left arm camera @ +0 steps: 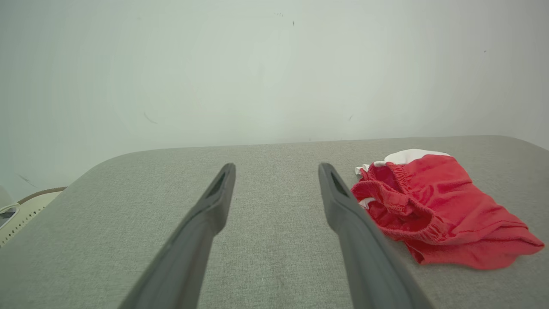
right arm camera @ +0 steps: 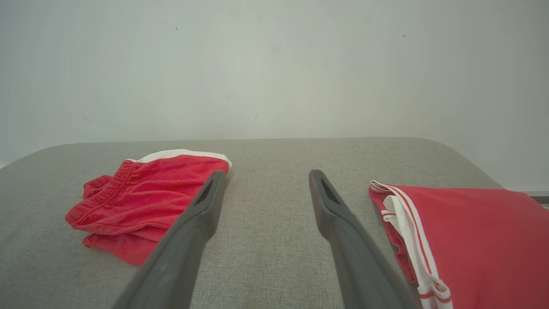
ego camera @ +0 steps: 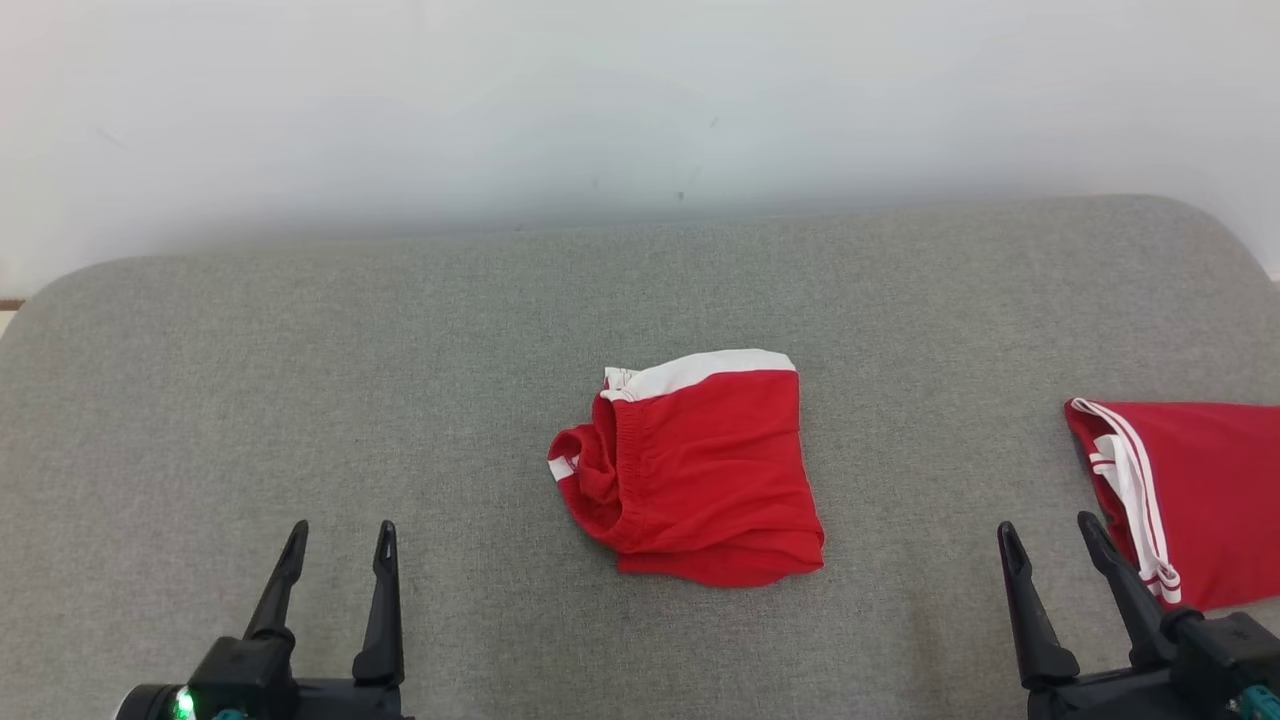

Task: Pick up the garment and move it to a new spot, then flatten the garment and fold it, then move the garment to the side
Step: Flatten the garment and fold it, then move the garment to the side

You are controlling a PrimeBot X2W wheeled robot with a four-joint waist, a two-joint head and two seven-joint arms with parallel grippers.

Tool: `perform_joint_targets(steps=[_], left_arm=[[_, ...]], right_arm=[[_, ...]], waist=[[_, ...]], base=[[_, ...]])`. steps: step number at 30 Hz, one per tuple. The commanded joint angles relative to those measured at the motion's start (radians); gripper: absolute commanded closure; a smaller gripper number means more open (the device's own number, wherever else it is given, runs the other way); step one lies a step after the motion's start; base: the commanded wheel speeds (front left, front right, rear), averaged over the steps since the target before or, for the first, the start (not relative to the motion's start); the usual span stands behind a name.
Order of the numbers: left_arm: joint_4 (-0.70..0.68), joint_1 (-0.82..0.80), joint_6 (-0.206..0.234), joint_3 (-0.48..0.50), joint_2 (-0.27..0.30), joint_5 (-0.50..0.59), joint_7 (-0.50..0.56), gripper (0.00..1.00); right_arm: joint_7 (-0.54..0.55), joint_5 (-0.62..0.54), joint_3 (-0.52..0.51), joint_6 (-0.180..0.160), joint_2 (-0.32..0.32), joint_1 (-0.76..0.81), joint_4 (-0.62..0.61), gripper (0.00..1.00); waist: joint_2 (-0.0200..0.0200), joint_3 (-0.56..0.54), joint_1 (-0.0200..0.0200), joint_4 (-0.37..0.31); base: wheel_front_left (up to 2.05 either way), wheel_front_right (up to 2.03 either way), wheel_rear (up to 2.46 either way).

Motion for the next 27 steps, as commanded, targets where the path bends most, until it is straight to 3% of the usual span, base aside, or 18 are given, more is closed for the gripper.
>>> perform_joint_targets(steps=[1, 10, 15, 27], left_arm=[[-0.002, 0.019, 0.005, 0.007, 0.010, -0.007, 0.005, 0.00], [-0.004, 0.031, 0.011, 0.001, 0.019, -0.016, 0.017, 0.00], [-0.010, 0.003, 0.007, -0.013, 0.011, -0.012, 0.020, 0.00], [0.028, -0.064, -0.019, -0.071, -0.049, -0.004, -0.012, 0.00]], right_arm=[[0.007, -0.012, 0.003, -0.001, 0.006, 0.019, -0.015, 0.00], [0.020, -0.008, -0.004, -0.001, 0.029, 0.047, -0.057, 0.00], [0.023, 0.014, -0.014, -0.001, 0.020, 0.017, -0.034, 0.00], [0.005, 0.115, 0.065, -0.001, -0.056, -0.147, 0.184, 0.00]], waist=[[0.0001, -0.010, 0.0001, -0.003], [0.0001, -0.020, 0.0001, 0.002], [0.0001, 0.007, 0.0001, 0.040], [0.0001, 0.108, 0.0001, 0.172]], base=[[0.00, 0.00, 0.00], [0.00, 0.00, 0.00], [0.00, 0.00, 0.00], [0.00, 0.00, 0.00]])
